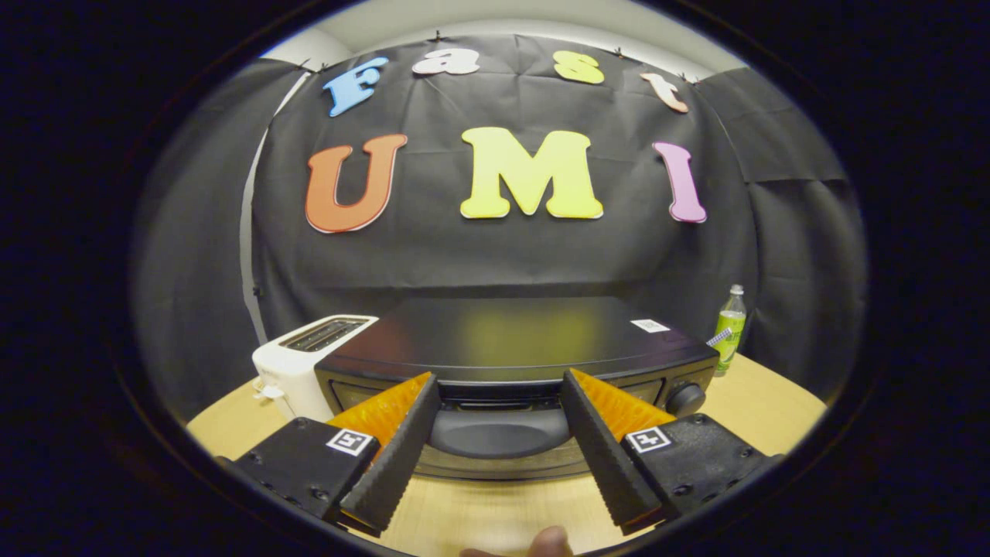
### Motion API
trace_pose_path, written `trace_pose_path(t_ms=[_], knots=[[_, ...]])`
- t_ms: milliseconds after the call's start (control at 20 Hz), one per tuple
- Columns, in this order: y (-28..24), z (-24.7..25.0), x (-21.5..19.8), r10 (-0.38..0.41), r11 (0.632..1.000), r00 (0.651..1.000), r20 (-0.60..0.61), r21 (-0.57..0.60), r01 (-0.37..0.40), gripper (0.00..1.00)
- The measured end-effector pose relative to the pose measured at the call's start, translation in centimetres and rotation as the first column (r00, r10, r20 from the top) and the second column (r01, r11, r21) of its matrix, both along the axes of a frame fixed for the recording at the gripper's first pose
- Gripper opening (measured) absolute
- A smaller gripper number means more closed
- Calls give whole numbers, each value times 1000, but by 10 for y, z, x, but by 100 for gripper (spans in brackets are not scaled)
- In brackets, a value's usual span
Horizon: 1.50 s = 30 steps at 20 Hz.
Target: Open the toaster oven, put the food inside, and close the toaster oven door.
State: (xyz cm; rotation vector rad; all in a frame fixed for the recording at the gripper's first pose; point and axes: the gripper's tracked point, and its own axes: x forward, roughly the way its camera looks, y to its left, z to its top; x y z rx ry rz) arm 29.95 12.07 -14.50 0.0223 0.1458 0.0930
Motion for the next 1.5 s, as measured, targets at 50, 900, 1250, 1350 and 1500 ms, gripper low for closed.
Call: trace_pose_path(t_ms=[50,900,1250,1350,1500], knots=[[-1,-3,-7,-2,1000,1000,12,9,2,100],[-10,-71,-114,50,998,967,-251,35,-43,100],[-17,-117,-139,83,992,899,-429,120,-35,100],[-21,-97,-143,65,992,927,-370,123,-20,100],[-29,-69,-158,25,997,954,-298,82,-1,100]])
